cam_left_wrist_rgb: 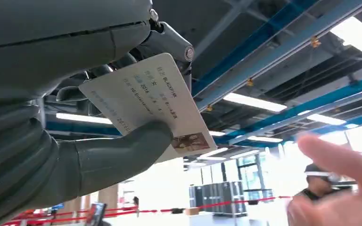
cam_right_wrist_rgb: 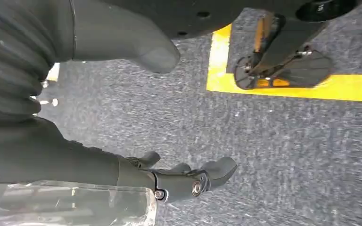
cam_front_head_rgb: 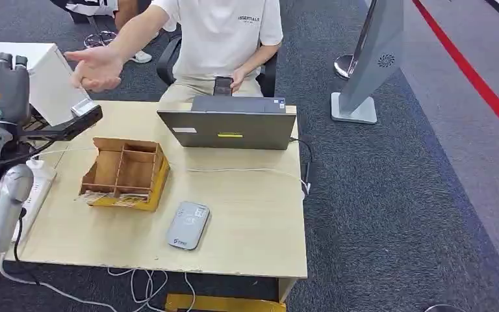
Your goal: Pass the card to the sensor for recognition and then transmit it.
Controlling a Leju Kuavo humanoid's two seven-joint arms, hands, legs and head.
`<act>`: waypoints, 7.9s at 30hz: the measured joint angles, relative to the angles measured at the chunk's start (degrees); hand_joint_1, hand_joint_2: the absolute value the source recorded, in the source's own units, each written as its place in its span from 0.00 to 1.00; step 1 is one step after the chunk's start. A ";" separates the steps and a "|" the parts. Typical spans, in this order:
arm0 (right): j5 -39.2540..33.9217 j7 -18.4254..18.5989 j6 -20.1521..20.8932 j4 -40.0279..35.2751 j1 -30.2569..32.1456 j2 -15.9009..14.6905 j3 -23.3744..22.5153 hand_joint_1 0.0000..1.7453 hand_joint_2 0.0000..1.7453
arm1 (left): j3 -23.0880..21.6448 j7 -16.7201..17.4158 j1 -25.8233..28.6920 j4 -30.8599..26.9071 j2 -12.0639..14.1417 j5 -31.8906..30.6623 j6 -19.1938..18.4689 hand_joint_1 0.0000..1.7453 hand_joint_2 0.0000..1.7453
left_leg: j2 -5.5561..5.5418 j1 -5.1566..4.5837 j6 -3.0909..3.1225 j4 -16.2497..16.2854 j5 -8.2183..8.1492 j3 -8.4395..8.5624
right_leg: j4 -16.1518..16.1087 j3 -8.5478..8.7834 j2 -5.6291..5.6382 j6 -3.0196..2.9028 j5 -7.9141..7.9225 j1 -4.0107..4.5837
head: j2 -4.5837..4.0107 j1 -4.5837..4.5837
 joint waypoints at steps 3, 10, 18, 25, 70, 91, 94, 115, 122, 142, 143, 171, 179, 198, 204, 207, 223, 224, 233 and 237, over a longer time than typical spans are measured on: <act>0.07 0.98 0.00 0.00 0.08 0.00 0.00 0.00 1.00 | 1.20 0.00 0.08 1.71 0.96 0.11 0.55 1.00 1.00 | -0.03 0.00 0.00 0.00 0.00 -0.04 | 0.00 0.00 -0.04 0.01 -0.01 0.00 | 0.00 0.04; 0.04 0.61 -0.02 0.00 0.17 -0.02 0.00 0.00 1.00 | 2.14 -0.67 0.56 2.96 1.40 -0.04 0.29 0.00 1.00 | -0.02 0.00 0.00 0.00 -0.01 -0.06 | -0.01 -0.02 -0.04 0.02 -0.03 0.00 | 0.00 0.02; 0.07 -0.83 0.00 0.00 0.12 -0.02 0.00 0.00 1.00 | 2.21 -1.88 2.16 2.65 0.61 0.81 0.49 0.00 1.00 | -0.02 0.00 0.00 0.00 0.00 -0.05 | -0.01 -0.03 -0.03 0.02 -0.02 0.00 | 0.00 0.04; -0.68 0.63 0.00 0.00 0.20 -0.02 0.00 0.00 1.00 | 2.21 -4.68 6.84 -4.05 -1.23 2.98 1.65 0.00 1.00 | 0.01 -0.01 -0.03 0.00 -0.08 -0.04 | -0.02 -0.04 0.00 0.02 -0.03 -0.01 | 0.00 0.02; -2.84 0.87 -0.02 1.22 0.87 0.31 -0.35 0.00 1.00 | -1.70 -3.59 37.74 -5.61 -5.31 -11.43 15.08 0.00 1.00 | 0.01 -0.01 0.01 -0.02 -0.41 0.00 | -0.03 0.03 -0.08 0.04 -0.35 -0.01 | 0.00 0.00; 0.28 0.35 0.00 0.85 0.47 0.31 0.00 0.00 1.00 | 5.55 -5.05 33.31 5.77 -16.13 0.96 17.10 0.00 1.00 | 0.00 -0.02 0.01 -0.01 -0.42 -0.01 | -0.03 0.03 -0.08 0.04 -0.34 -0.01 | 0.00 0.02; 0.92 0.28 0.00 0.85 0.45 0.31 0.00 0.00 1.00 | 6.51 -5.42 33.10 6.56 -16.92 1.68 16.66 0.00 1.00 | 0.00 -0.02 0.01 -0.01 -0.42 -0.01 | -0.03 0.03 -0.09 0.04 -0.34 -0.01 | 0.00 0.00; 3.67 0.72 0.00 0.81 0.33 0.31 0.00 0.00 1.00 | 7.11 -5.29 28.03 10.52 -19.72 -2.97 17.36 0.00 1.00 | 0.00 -0.02 0.01 0.00 -0.41 0.00 | -0.03 0.03 -0.09 0.04 -0.33 -0.01 | 0.00 0.00; 4.11 0.83 0.00 0.79 0.33 0.31 0.00 0.00 1.00 | 7.11 -5.14 26.32 11.79 -20.18 -2.97 17.40 0.00 1.00 | 0.00 -0.02 0.01 0.00 -0.41 0.00 | -0.03 0.03 -0.08 0.04 -0.33 -0.01 | 0.00 0.02; 5.24 1.22 0.00 0.53 0.31 0.31 0.00 0.00 1.00 | 6.84 -6.25 25.55 14.67 -21.40 -1.86 17.51 0.00 1.00 | 0.00 -0.02 0.01 0.00 -0.41 -0.01 | -0.03 0.02 -0.08 0.04 -0.33 -0.01 | 0.00 0.02; 5.25 1.24 0.00 0.52 0.30 0.31 0.00 0.00 1.00 | 6.76 -6.53 25.53 14.74 -21.51 -1.83 17.53 0.00 1.00 | 0.00 -0.02 0.01 0.00 -0.41 -0.01 | -0.03 0.03 -0.08 0.04 -0.33 -0.01 | 0.00 0.02; 6.12 1.24 0.00 0.28 0.29 0.31 0.00 0.00 1.00 | 5.01 -7.21 25.45 15.35 -22.49 0.00 16.18 1.00 1.00 | 0.00 -0.02 0.01 0.01 -0.41 -0.01 | -0.03 0.03 -0.08 0.04 -0.33 -0.01 | 0.00 0.02; 5.86 1.59 0.00 0.31 0.29 0.31 0.00 0.00 1.00 | 5.01 -6.82 25.03 15.59 -22.49 1.73 16.00 1.00 1.00 | 0.00 -0.02 0.01 0.01 -0.41 -0.01 | -0.03 0.04 -0.08 0.04 -0.33 -0.01 | 0.00 0.00; 2.16 1.90 0.00 0.59 0.76 0.33 0.00 0.00 1.00 | -3.43 -2.60 27.48 -19.85 -17.62 12.27 -3.73 1.00 1.00 | -0.02 -0.02 0.02 0.01 -0.42 -0.04 | -0.03 -0.01 -0.11 0.04 -0.34 -0.01 | 0.00 0.00; 3.88 2.48 0.00 0.68 1.03 0.33 0.00 0.00 1.00 | -3.74 2.03 19.70 -24.41 -14.16 7.37 0.84 1.00 1.00 | -0.02 -0.01 0.02 0.01 -0.38 -0.04 | -0.03 -0.02 -0.11 0.03 -0.32 -0.01 | 0.00 -0.02; 6.73 3.75 0.00 0.50 0.90 0.33 0.00 0.00 1.00 | -3.26 2.38 12.66 -17.46 -13.10 -1.57 9.28 1.00 1.00 | -0.11 -0.02 0.07 0.01 -0.26 -0.03 | -0.03 0.09 -0.23 0.05 -0.27 -0.01 | 0.00 0.07; 7.04 2.82 0.00 -0.24 0.61 0.33 -0.02 0.00 1.00 | -1.51 2.91 -1.46 7.02 -12.70 -6.31 11.48 0.00 1.00 | -0.04 -0.02 0.04 0.02 -0.21 -0.10 | -0.02 -0.06 -0.10 -0.04 -0.12 -0.01 | 0.00 0.02; 6.95 2.66 0.00 -0.24 0.61 0.31 -0.02 0.00 1.00 | -1.51 2.75 -1.36 7.04 -12.74 -5.90 11.26 0.00 1.00 | -0.04 -0.02 0.04 0.02 -0.21 -0.10 | -0.02 -0.06 -0.11 -0.04 -0.13 -0.01 | 0.00 0.00; 6.88 2.10 0.00 -0.24 0.62 0.31 -0.09 0.00 1.00 | -1.51 0.53 2.54 3.90 -14.71 -2.84 11.09 0.00 1.00 | -0.04 -0.03 0.04 0.02 -0.21 -0.11 | -0.02 -0.06 -0.11 -0.04 -0.13 -0.01 | 0.00 0.00; 6.25 1.95 0.00 -0.24 0.62 0.33 -0.11 0.00 1.00 | -1.51 -0.88 6.28 -1.31 -15.28 0.36 11.48 0.00 1.00 | -0.03 -0.03 0.05 0.02 -0.24 -0.12 | -0.02 -0.06 -0.10 -0.05 -0.13 -0.01 | 0.00 0.00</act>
